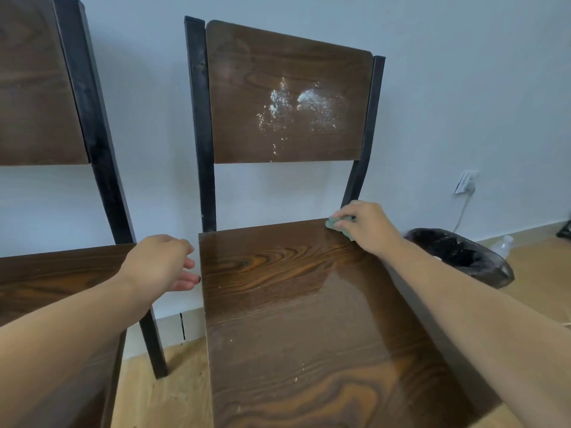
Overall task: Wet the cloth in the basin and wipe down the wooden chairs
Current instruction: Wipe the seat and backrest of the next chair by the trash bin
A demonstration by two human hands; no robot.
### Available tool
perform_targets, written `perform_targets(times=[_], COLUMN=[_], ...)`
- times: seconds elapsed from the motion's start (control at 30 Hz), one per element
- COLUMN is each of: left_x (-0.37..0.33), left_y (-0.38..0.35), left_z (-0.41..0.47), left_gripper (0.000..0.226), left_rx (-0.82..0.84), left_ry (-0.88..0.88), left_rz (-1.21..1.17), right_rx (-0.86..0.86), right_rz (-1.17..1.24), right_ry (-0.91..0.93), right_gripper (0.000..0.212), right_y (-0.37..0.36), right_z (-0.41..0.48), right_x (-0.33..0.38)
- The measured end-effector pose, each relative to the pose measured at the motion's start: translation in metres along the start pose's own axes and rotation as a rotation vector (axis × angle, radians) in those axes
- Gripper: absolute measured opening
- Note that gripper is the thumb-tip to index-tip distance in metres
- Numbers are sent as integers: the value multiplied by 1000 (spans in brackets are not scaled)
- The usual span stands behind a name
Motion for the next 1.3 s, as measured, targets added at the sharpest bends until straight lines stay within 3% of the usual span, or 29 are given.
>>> perform_targets(times=[0.1,0.33,0.5,0.7,0.9,1.13,1.3], left_x=[-2,-5,-2,8,7,7,10], left_y=[-5,-1,-3,-3,15,36,45], left_z=[2,4,-2,-16,-31,-62,-82], left_gripper=[8,15,16,30,21,31,28], left_rx=[-7,12,50,61,8,27,67], left_ry=[-40,-50,-81,-82,-18,-39,-49], left_rz=[27,-18,-43,-42,-54,-32,-22], right_rx=[5,-44,-173,-62,92,356,792], right_rz=[-20,-437,-58,34,109,238,352], right_ry=[-15,-592,-405,-205,7,155,282], right_gripper=[16,19,18,17,15,11,11], right_y=[-8,38,33,-23,-59,-30,22], right_z=[22,-18,2,11,-32,-140,-208], right_x=[5,-104,-56,35,127,193,216])
Point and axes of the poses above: each hand's wrist, its own z-axis towards the middle knuckle, its own y-axis out of the back of the hand, x = y × z, the point moved 2 cm from there along z, towards the middle knuckle
